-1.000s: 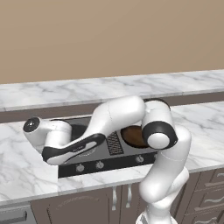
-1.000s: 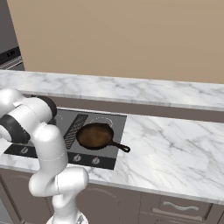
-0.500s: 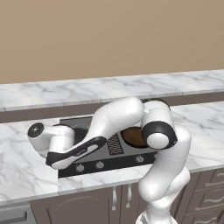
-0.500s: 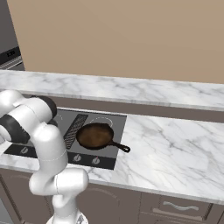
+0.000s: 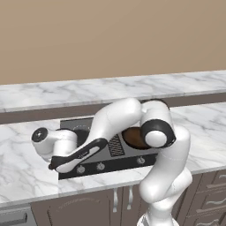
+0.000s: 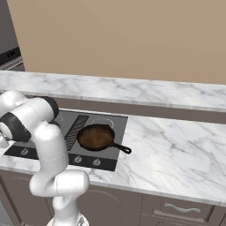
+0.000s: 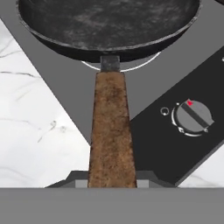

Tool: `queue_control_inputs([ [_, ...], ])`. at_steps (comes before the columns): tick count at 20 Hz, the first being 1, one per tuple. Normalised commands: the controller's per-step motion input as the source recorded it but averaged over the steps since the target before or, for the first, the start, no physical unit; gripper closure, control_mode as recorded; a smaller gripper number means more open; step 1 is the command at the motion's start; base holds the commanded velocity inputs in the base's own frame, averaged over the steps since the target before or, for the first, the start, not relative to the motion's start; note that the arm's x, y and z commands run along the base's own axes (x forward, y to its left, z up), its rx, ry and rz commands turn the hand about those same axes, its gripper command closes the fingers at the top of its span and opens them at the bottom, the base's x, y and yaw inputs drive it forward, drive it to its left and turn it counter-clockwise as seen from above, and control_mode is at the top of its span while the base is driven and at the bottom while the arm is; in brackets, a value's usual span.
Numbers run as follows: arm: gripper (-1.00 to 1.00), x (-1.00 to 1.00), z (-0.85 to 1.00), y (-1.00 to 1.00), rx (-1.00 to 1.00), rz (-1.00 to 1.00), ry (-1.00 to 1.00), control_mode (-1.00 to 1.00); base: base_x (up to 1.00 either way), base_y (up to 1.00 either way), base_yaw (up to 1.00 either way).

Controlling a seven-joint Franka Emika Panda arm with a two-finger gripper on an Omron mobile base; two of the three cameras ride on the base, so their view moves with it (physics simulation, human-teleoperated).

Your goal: Place both pans onto different burners. Then place the mushroom and the steak on different pans.

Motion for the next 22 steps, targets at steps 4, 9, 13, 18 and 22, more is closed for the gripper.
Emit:
queue_control_inputs([
  [4, 1.00, 0.11, -0.25, 0.08, -0.05, -0.01, 0.00, -1.00, 0.00, 0.00, 0.00],
  [9, 1.00, 0.00, -0.26, 0.10, -0.01, 0.00, 0.05, -1.00, 0.00, 0.00, 0.00],
  [13, 1.00, -0.06, -0.20, 0.13, 0.00, 0.00, 0.10, -1.00, 0.00, 0.00, 0.00],
  [18, 1.00, -0.06, -0.20, 0.03, 0.00, 0.00, 0.08, -1.00, 0.00, 0.00, 0.00],
  [22, 1.00, -0.01, -0.06, 0.00, 0.00, 0.00, 0.07, -1.00, 0.00, 0.00, 0.00],
])
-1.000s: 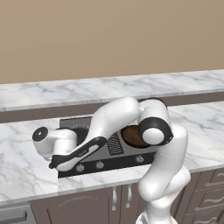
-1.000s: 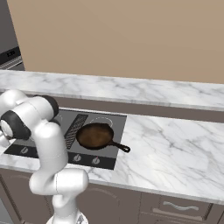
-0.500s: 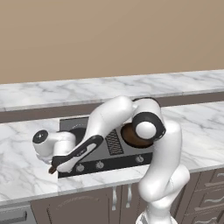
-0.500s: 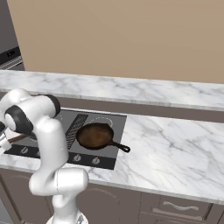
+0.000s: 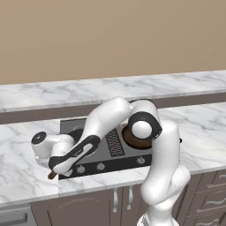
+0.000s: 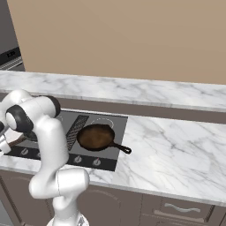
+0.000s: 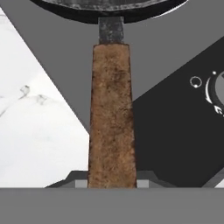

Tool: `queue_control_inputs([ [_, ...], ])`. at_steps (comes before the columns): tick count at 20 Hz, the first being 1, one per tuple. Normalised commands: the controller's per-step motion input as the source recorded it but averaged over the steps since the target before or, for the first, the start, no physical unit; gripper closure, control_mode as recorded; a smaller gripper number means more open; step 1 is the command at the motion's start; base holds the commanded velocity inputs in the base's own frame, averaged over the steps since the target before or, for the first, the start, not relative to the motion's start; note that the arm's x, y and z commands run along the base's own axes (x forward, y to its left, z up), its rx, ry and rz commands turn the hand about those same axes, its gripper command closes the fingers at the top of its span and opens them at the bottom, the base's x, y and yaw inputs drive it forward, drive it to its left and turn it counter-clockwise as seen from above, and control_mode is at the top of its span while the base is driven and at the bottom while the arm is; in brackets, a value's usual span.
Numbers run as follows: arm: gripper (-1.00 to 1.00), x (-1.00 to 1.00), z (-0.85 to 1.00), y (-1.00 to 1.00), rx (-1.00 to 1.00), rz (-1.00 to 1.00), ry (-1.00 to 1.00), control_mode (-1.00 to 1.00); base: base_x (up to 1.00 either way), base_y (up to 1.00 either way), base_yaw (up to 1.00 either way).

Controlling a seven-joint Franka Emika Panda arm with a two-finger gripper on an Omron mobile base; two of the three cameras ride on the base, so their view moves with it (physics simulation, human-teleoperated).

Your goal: Place both pans onto different burners. Then place the mushroom and the steak on different pans.

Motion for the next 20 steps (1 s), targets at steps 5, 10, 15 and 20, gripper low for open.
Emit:
queue_control_inputs([
  [5, -1.00, 0.00, 0.00, 0.00, 0.00, 0.00, 0.03, -1.00, 0.00, 0.00, 0.00],
  [10, -1.00, 0.00, 0.00, 0.00, 0.00, 0.00, 0.00, -1.00, 0.00, 0.00, 0.00],
  [15, -1.00, 0.00, 0.19, -0.10, 0.00, 0.00, 0.00, -1.00, 0.00, 0.00, 0.00],
  [20, -1.00, -0.01, 0.72, -0.19, 0.00, 0.00, 0.00, -1.00, 0.00, 0.00, 0.00],
])
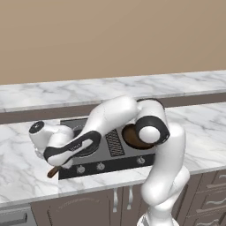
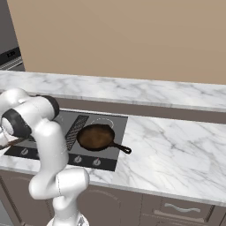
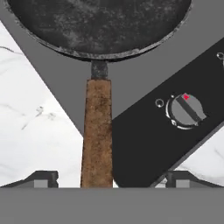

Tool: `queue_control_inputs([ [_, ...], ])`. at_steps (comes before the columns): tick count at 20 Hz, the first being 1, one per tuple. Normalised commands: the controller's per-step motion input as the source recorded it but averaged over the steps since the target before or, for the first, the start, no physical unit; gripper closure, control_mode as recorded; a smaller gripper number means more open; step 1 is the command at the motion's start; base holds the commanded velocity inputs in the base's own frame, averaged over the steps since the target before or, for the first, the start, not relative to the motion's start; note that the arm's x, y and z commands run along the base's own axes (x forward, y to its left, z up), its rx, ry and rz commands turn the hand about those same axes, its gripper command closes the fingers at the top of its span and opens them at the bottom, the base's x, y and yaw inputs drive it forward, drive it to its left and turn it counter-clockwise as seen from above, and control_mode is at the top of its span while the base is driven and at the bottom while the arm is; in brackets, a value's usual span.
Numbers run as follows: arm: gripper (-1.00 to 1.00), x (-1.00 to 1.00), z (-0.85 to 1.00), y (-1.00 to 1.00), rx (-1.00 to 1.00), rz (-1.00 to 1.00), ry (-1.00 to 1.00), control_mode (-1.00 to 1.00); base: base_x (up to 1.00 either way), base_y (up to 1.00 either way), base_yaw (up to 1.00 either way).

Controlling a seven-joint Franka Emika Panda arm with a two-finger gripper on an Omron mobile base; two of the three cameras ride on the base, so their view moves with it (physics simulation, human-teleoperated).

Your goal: Place both pans onto different burners. Then place the mushroom and the steak on different pans.

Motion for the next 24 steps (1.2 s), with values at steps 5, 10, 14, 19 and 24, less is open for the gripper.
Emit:
queue_control_inputs([
  [5, -1.00, -0.10, 0.69, -0.51, 0.02, 0.02, 0.00, -1.00, 0.00, 0.00, 0.00],
  [10, -1.00, -0.22, 0.52, -0.81, 0.01, 0.13, 0.00, -1.00, 0.00, 0.00, 0.00],
  [14, -1.00, -0.17, 0.52, -0.94, 0.05, 0.19, 0.00, -1.00, 0.00, 0.00, 0.00],
  [19, -1.00, -0.20, 0.34, -0.99, 0.09, 0.22, 0.00, -1.00, 0.00, 0.00, 0.00],
  [24, -1.00, -0.01, 0.19, -0.80, 0.08, 0.21, 0.01, -1.00, 0.00, 0.00, 0.00],
])
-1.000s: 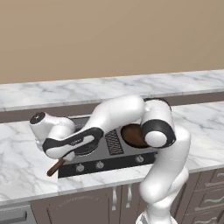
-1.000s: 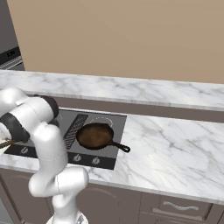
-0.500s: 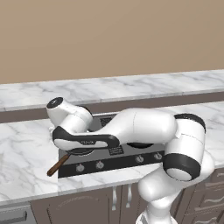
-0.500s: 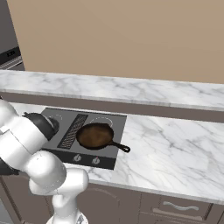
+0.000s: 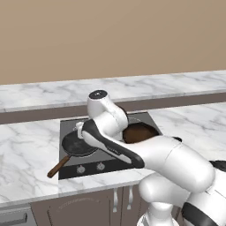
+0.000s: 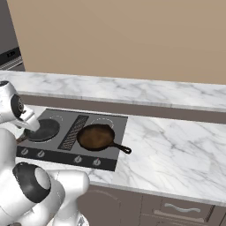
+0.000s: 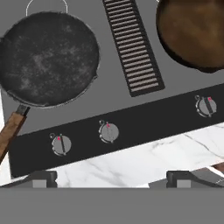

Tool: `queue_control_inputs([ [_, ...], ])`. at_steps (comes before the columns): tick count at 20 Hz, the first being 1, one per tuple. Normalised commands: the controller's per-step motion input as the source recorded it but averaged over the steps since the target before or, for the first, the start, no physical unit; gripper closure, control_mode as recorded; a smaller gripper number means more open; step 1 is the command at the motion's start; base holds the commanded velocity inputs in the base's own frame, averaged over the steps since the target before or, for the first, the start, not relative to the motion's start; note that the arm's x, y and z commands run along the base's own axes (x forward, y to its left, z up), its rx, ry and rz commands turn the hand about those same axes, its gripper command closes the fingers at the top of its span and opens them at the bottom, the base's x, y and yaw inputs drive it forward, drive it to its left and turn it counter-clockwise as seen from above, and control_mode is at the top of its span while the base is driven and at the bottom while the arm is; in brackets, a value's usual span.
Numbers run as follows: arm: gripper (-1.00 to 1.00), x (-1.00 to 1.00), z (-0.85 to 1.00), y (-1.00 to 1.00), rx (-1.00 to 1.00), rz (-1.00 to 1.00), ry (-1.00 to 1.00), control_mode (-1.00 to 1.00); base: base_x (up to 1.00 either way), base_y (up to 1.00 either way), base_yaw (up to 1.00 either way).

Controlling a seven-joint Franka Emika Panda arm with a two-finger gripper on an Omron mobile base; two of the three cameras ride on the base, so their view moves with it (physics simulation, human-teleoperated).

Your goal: Place both pans onto different burners. Then place the mushroom and the steak on different pans.

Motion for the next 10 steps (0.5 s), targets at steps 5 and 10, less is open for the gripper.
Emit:
queue_control_inputs([
  [5, -1.00, 0.00, 0.25, -0.53, 0.09, 0.17, 0.07, -1.00, 0.00, 0.00, 0.00],
  [10, -1.00, 0.00, 0.24, -0.36, 0.07, 0.14, 0.10, -1.00, 0.00, 0.00, 0.00],
])
